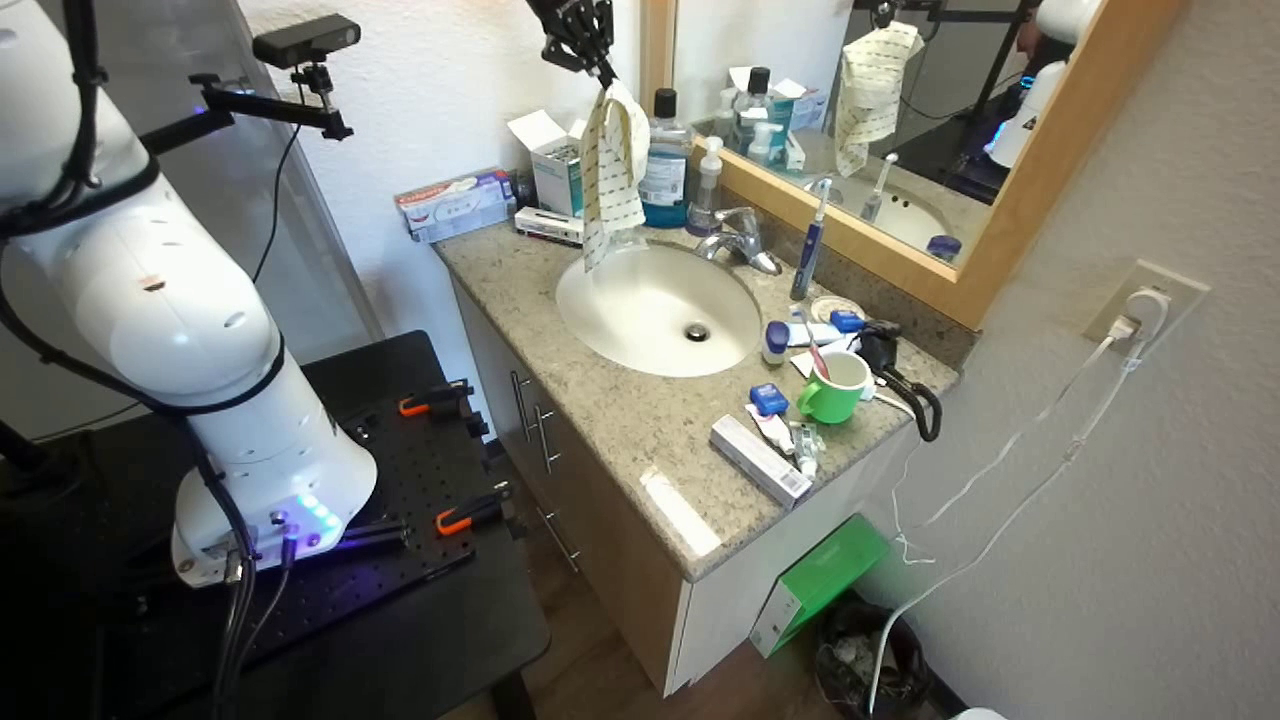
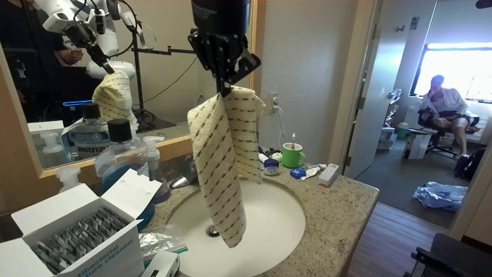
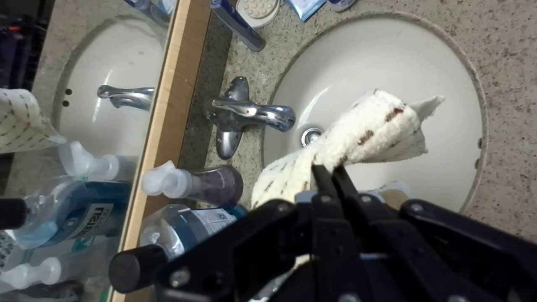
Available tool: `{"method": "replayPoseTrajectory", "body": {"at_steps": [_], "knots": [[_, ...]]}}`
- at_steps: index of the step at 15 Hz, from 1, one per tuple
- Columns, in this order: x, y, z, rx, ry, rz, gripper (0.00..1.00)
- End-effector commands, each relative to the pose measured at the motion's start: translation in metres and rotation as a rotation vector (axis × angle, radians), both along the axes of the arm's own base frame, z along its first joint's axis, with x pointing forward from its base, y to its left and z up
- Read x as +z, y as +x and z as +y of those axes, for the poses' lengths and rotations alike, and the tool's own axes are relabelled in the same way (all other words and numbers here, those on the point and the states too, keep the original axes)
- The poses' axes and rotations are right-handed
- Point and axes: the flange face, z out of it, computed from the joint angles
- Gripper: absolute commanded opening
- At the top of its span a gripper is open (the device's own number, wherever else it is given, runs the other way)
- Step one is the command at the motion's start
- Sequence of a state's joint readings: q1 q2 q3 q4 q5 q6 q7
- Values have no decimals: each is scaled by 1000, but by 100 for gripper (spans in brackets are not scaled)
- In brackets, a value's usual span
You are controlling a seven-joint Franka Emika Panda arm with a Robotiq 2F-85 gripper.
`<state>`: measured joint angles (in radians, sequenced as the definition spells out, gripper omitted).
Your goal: Pick the towel on the counter and put it on the faucet
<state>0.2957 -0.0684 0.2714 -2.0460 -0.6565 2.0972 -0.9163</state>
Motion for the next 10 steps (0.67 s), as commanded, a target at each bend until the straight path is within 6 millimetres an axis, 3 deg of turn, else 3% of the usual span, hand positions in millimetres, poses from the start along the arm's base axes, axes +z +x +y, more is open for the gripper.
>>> {"method": "replayPoseTrajectory", "body": {"at_steps": [1,10], "knots": [[20,25,10,-15,46,-48,5],[53,84,3,-142,127,-158,6]]}}
